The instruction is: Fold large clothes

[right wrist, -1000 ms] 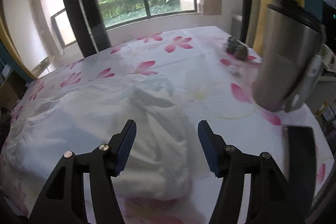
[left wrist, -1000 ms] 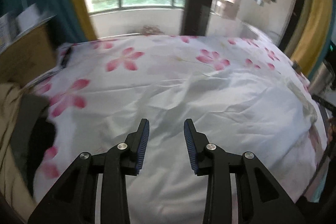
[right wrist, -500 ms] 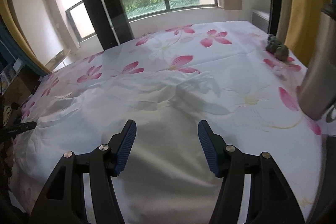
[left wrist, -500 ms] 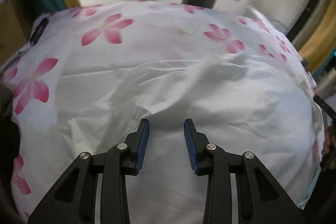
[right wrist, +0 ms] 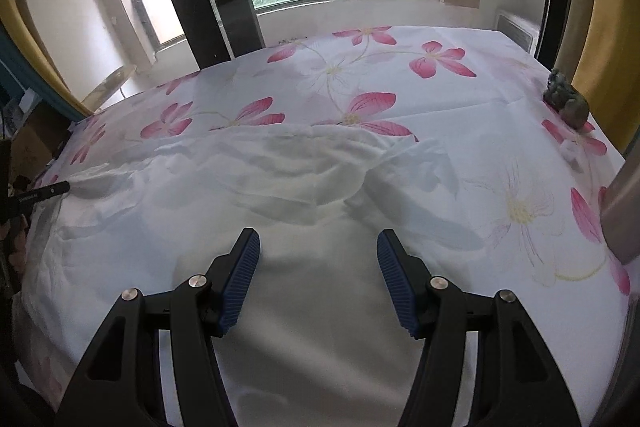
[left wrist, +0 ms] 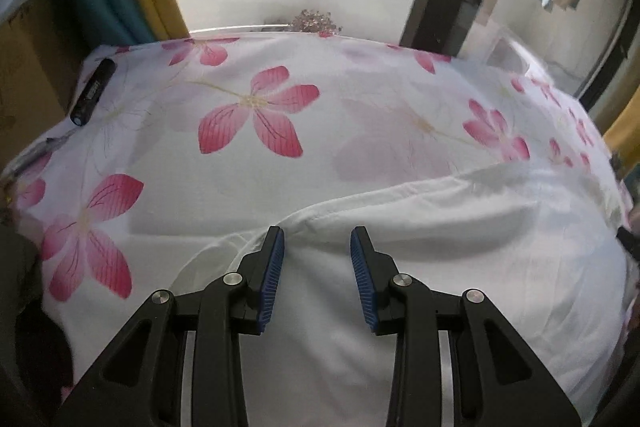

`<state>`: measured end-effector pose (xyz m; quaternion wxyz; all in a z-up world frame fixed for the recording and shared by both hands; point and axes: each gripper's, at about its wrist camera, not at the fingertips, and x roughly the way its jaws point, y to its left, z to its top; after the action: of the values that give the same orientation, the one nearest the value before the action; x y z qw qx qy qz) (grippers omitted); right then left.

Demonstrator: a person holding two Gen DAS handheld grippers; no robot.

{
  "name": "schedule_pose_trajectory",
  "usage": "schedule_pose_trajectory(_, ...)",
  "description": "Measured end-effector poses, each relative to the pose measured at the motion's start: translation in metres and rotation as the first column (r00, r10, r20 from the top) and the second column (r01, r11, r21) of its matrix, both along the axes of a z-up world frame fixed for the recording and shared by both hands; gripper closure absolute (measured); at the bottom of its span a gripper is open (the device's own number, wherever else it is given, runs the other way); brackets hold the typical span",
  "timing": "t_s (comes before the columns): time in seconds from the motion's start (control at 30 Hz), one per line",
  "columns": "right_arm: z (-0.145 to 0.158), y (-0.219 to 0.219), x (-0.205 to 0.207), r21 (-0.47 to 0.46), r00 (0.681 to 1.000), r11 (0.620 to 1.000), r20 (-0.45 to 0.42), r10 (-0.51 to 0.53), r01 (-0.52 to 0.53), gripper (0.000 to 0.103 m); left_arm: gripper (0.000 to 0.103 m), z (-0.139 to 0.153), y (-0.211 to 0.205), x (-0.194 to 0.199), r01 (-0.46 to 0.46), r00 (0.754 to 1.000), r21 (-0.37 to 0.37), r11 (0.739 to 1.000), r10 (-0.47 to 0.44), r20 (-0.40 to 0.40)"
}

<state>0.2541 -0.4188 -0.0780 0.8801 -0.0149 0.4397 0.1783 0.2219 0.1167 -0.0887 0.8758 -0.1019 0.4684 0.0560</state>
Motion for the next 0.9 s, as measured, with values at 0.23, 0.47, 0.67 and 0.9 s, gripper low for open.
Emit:
schedule_pose_trajectory(0.23,-0.007,-0.003,0.028,-0.028,0.999,1.0,-0.033,-0.004,0.003,0.041,0.066,0.014,0.004,-0.012,-0.015,0.999,-0.012,1.0,0.015,0.033)
schedule_pose_trajectory(0.47,-0.009,-0.021,0.053,-0.141,0.998,0.988,-0.022,-0.066,0.063,0.041,0.066,0.013,0.005,-0.049,-0.051,0.999,-0.024,0.998,0.051,0.013)
schedule_pose_trajectory(0.67,-0.001,-0.057,0.065,-0.148,0.981,0.97,0.007,-0.195,0.194,0.041,0.066,0.003,0.016,-0.064,-0.099,0.995,0.003,0.995,0.099,-0.023)
schedule_pose_trajectory(0.9,0.016,-0.074,0.039,-0.065,0.971,0.97,0.056,-0.231,0.234,0.041,0.066,0.023,0.001,-0.067,-0.068,0.997,0.021,0.998,0.067,0.033)
